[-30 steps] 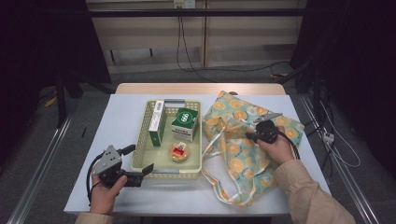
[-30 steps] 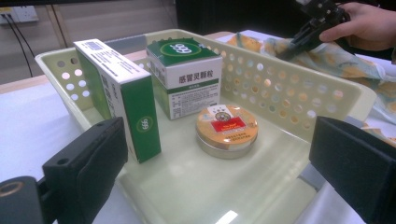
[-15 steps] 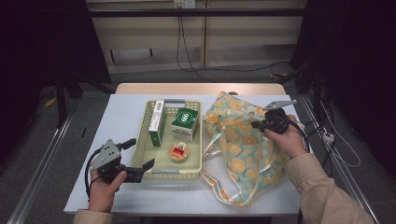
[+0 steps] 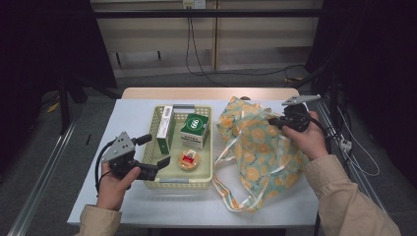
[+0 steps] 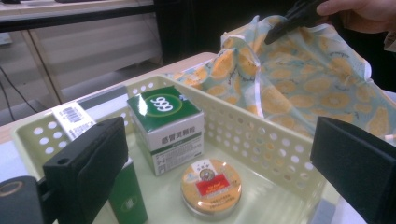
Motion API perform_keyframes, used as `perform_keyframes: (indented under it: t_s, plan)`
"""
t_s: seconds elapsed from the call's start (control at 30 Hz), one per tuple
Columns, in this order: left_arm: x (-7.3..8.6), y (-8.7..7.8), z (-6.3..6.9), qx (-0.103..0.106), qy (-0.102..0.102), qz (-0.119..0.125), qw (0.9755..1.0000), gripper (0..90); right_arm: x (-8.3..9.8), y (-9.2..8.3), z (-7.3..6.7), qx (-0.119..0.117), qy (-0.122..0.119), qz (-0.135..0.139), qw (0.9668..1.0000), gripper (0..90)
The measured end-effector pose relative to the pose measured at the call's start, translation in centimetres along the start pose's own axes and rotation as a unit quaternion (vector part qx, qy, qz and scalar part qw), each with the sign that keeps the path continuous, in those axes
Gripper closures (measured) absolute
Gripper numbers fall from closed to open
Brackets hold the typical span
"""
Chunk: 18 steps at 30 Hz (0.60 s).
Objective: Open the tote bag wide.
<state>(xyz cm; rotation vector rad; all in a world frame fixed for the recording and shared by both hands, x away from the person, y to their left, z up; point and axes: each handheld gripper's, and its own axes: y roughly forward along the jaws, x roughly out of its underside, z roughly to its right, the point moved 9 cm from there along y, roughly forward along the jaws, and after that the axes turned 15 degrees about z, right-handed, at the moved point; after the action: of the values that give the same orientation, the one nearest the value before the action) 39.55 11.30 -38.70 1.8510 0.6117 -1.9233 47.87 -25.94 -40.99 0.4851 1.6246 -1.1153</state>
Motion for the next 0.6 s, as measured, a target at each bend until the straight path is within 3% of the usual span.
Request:
perform_keyframes:
  t_s: [0.3,0.6]
  plan:
    - [-0.2,2.1,-0.1,0.028,-0.008,-0.012,0.9995,4.2,0.1,-0.1,-0.3,-0.002,-0.003,-0.007,1.0000,88.7]
    - [0.1,3.4,-0.2,0.048,0.000,-0.034,0.9983,4.6,0.2,-0.2,-0.5,-0.001,-0.005,-0.011,0.9999,88.6]
